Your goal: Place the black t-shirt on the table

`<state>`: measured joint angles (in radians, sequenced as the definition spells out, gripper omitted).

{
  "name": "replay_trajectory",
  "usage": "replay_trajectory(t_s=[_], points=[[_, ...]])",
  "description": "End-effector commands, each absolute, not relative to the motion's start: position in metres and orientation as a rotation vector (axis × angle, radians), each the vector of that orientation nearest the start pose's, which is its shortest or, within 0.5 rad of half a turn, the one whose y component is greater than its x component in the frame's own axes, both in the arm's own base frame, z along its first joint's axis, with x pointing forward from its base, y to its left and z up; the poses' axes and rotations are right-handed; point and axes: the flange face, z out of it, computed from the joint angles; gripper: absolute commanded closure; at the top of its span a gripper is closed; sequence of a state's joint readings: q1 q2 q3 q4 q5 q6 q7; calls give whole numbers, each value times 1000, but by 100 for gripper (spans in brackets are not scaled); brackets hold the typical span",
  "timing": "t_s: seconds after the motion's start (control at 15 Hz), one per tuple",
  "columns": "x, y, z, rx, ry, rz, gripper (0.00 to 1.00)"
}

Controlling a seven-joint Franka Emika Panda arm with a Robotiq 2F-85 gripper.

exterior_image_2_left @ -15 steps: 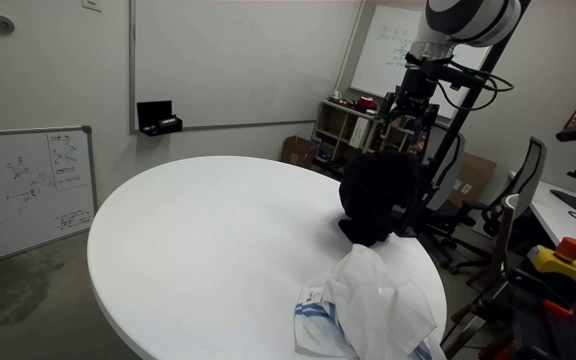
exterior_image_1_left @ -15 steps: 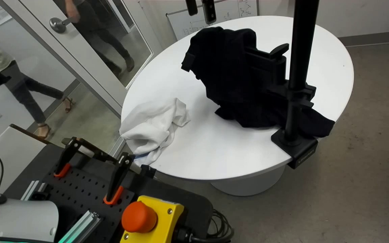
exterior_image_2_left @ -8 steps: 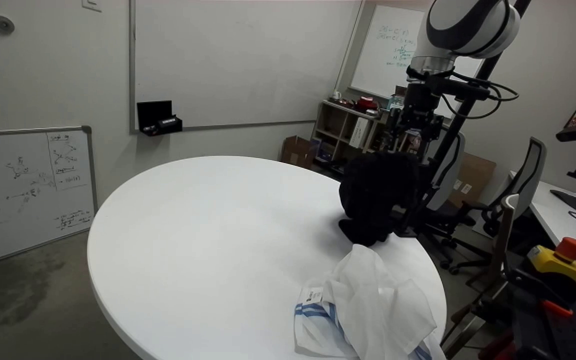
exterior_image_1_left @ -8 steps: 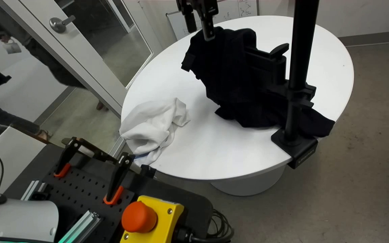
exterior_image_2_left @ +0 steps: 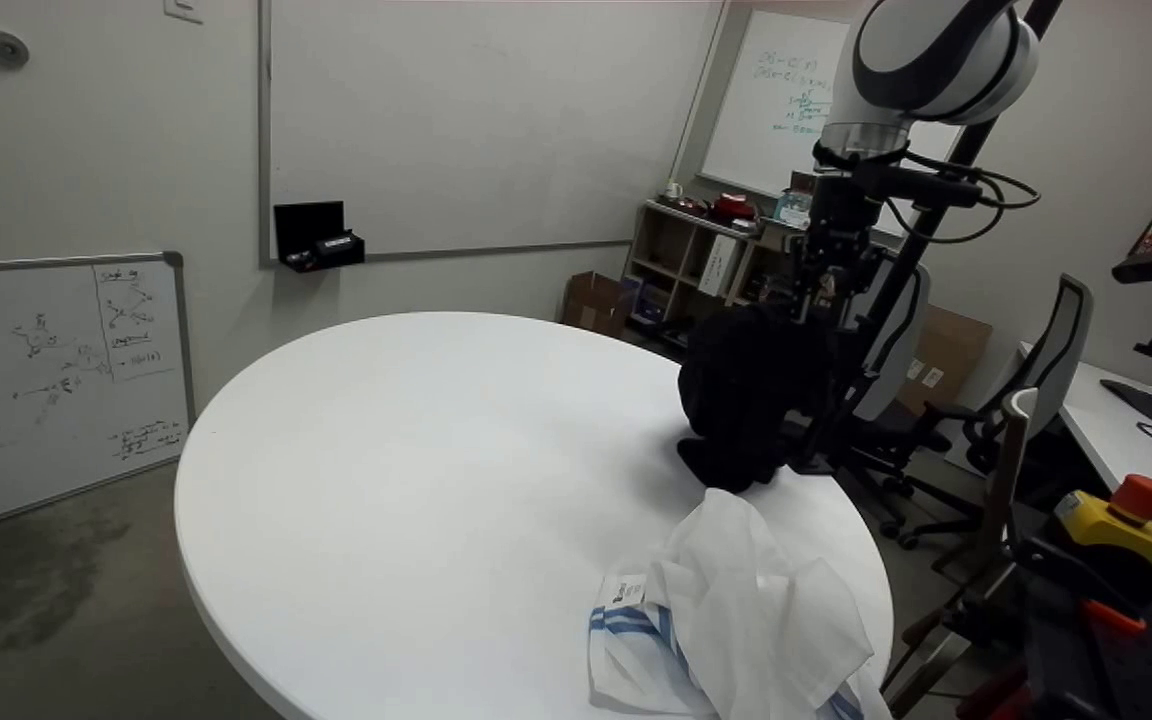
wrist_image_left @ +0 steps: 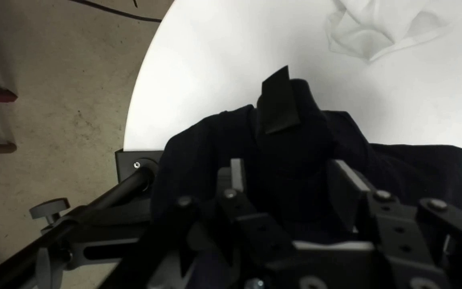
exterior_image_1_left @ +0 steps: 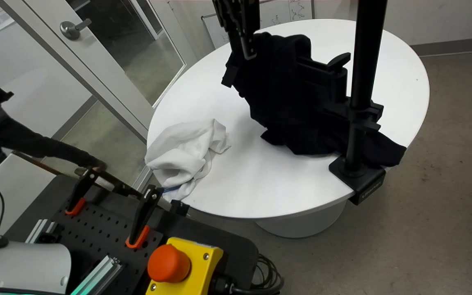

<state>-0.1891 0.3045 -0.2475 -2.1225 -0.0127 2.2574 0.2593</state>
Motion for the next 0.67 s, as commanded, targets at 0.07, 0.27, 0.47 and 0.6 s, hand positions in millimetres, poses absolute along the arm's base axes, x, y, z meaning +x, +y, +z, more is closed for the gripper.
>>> replay_trajectory(t_s=[0.07,0.27,0.47,0.6], points=[[505,-234,256,-3027,1086,264,84],[505,-234,256,-3021,1091,265,100],[507,-235,259,-3003,1106,267,100],[510,-234,271,-2970,1115,250,99]])
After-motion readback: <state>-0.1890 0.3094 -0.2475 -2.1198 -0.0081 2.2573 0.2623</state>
